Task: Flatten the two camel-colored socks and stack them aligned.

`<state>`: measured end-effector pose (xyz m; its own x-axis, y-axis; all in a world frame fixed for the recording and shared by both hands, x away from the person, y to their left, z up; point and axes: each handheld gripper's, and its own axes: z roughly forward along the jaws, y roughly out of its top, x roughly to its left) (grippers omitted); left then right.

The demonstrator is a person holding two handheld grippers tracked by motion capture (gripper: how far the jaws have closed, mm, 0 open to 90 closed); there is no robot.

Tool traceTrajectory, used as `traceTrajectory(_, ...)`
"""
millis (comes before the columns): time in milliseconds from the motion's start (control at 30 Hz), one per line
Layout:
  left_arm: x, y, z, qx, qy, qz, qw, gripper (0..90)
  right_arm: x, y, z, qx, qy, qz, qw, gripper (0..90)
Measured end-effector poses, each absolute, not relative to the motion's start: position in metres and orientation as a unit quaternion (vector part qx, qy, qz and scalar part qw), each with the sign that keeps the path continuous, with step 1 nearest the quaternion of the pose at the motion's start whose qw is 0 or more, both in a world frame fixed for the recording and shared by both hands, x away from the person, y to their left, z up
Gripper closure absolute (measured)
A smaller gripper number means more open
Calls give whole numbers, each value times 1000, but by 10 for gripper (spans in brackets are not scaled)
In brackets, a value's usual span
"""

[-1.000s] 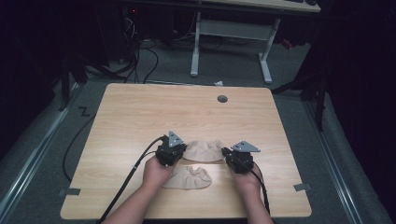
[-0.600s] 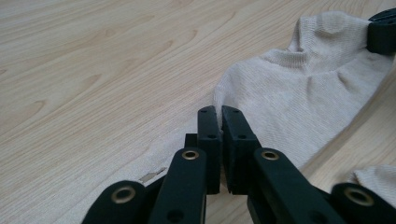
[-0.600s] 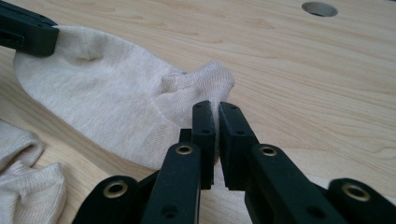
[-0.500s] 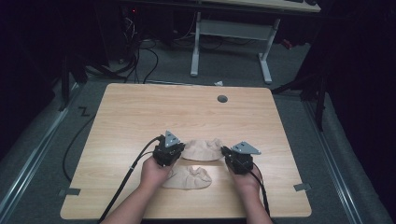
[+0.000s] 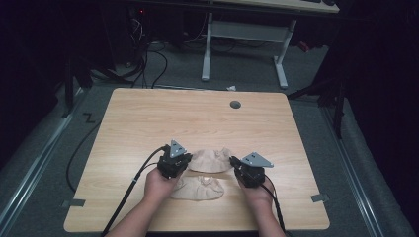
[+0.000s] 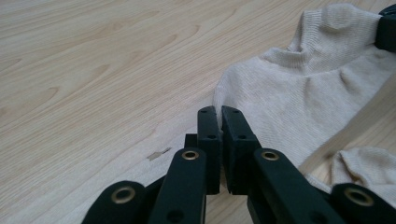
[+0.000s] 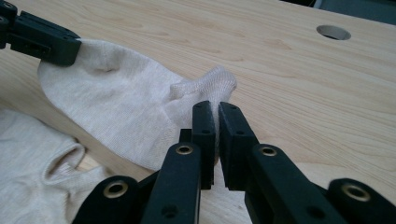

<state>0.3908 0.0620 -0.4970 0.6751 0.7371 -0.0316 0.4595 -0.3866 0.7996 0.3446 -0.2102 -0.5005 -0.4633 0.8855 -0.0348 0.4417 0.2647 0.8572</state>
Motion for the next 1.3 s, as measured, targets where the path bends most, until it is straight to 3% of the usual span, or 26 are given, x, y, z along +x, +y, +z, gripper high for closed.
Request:
traceTrajectory(633,363,97,-489,800,380,175,431,868,322,-185,-490,402,765,428,263,862)
traceTrajectory(1300,312,126,-501,801,379,132,445,868,280,-164,-495,361,800,409,248,862)
